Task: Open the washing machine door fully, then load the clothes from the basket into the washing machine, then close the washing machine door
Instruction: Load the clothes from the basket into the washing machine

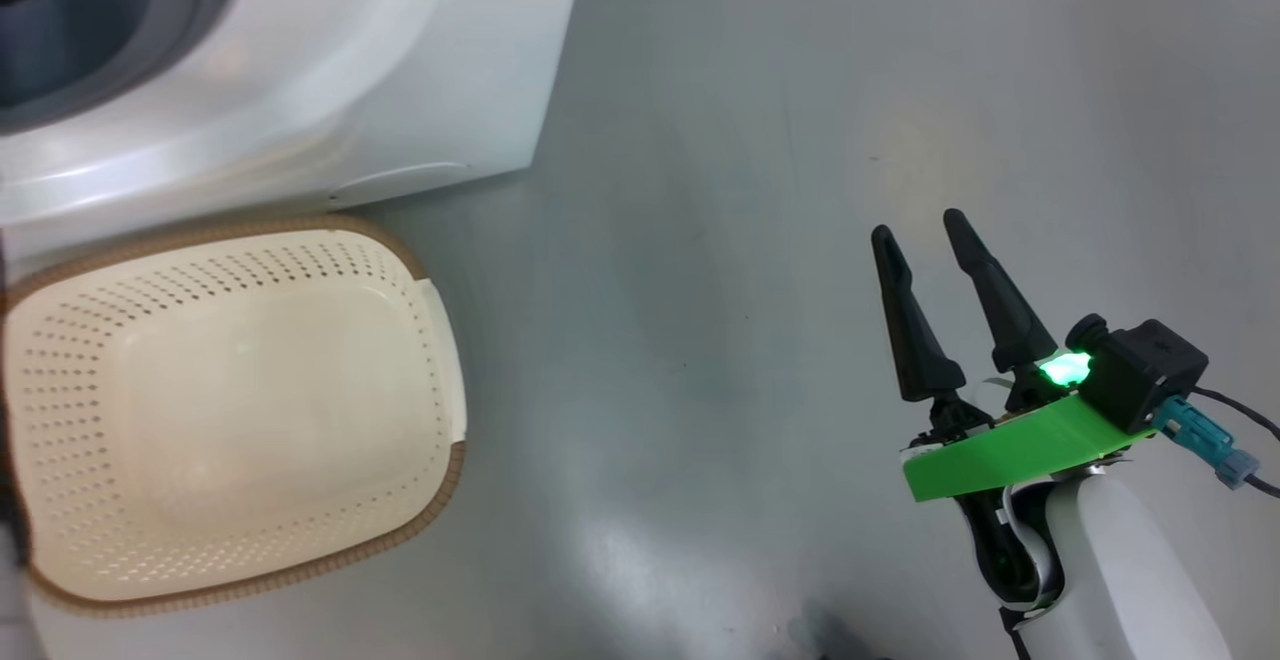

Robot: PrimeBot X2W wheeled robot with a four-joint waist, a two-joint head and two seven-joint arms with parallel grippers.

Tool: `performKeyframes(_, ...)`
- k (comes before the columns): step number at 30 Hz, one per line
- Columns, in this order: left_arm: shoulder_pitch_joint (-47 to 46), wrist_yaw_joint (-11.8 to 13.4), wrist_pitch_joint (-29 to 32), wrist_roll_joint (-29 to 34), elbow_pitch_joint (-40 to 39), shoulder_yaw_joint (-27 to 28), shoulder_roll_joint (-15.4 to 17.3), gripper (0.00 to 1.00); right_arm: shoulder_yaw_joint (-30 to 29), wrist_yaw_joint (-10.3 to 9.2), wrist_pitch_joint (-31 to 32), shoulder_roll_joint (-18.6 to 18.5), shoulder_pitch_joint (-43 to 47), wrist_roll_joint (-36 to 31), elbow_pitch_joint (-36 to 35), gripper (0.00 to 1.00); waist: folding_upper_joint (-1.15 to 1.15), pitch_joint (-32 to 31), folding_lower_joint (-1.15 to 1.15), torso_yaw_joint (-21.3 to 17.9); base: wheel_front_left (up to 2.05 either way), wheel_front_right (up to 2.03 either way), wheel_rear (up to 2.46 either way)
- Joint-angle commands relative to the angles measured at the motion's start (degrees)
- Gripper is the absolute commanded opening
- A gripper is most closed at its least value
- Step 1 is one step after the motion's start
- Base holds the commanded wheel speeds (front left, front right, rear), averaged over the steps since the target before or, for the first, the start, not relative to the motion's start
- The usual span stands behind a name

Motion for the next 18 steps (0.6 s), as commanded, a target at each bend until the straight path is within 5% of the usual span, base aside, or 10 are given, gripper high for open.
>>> performKeyframes(1, 1.92, -0.14, -0.29, -0.7, -2.01, 1.24, 2.28, 1.0, 0.67, 0.09, -0.28, -0.48, 0.38, 0.55, -1.37, 1.0, 0.0, -1.06, 0.0, 0.92, 0.0, 0.0, 0.0)
performKeyframes(18, 22.28, -0.14, -0.29, -0.03, -11.29, 0.88, -4.46, 1.0, -1.0, 0.09, -0.28, -4.88, 4.4, 0.06, -0.58, 1.0, 0.0, -10.08, 0.0, 7.37, 0.0, 0.0, 0.0)
